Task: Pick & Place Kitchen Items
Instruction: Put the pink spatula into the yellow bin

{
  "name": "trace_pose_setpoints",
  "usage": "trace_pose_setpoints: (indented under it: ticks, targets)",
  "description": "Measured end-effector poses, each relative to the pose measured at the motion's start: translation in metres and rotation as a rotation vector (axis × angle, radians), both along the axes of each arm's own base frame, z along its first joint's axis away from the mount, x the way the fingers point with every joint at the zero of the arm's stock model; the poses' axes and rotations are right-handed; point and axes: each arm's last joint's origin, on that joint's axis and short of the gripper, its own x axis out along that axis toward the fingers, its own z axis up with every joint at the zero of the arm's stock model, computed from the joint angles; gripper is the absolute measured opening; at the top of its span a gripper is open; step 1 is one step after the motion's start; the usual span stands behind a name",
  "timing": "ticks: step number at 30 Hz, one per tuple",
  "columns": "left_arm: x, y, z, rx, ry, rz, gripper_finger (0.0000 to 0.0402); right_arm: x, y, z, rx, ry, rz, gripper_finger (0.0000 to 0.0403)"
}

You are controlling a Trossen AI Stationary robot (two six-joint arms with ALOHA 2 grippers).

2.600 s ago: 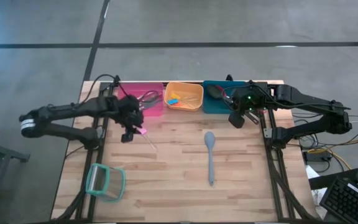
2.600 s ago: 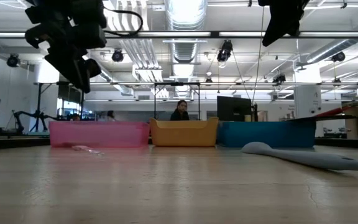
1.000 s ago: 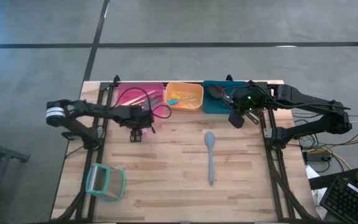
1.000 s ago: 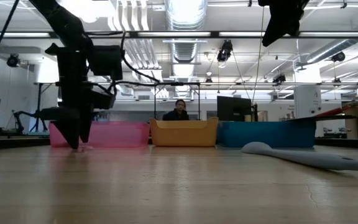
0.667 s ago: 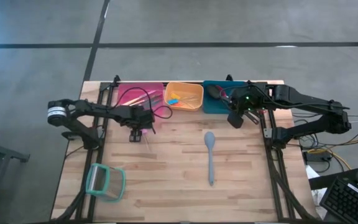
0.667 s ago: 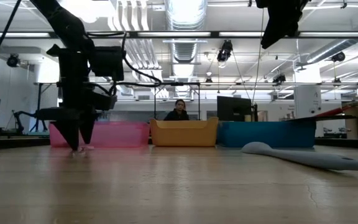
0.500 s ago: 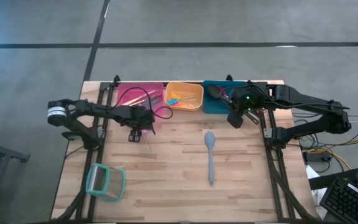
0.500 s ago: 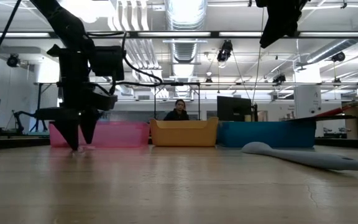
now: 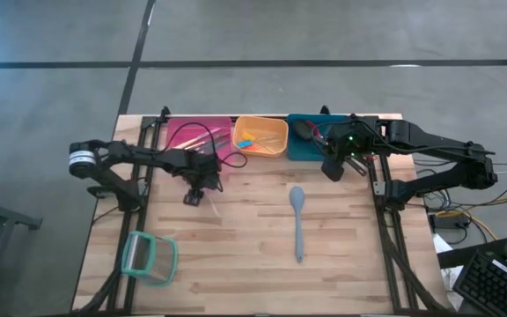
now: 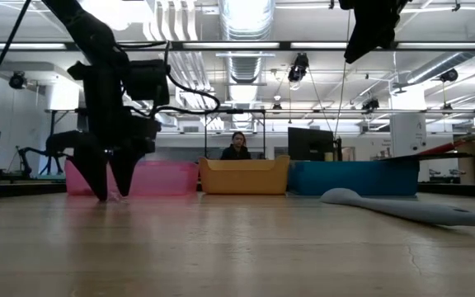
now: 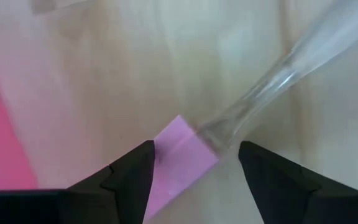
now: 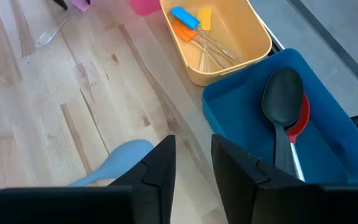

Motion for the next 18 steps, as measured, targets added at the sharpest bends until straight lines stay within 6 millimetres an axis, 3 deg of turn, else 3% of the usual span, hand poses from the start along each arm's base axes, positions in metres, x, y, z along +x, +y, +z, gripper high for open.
trace_pose_setpoints:
  ticks: [6, 9, 14, 18]
  targets:
    - [0.002, -0.002, -0.013, -0.078, 0.045, 0.061, 0.0239, 0.0, 0.0, 0.0, 0.0, 0.0, 0.0, 0.007]
    - [0.001, -0.002, -0.026, -0.067, 0.106, 0.044, 0.0215, 0.0, 0.0, 0.0, -0.001, 0.001, 0.002, 0.0059]
    - [0.003, -0.001, -0.037, -0.051, 0.166, -0.026, 0.0127, 0.0, 0.0, 0.0, -0.001, 0.001, 0.002, 0.0047]
    - [0.005, 0.0, -0.032, -0.023, 0.152, -0.042, 0.0039, 0.0, 0.0, 0.0, -0.001, 0.001, 0.002, 0.0043]
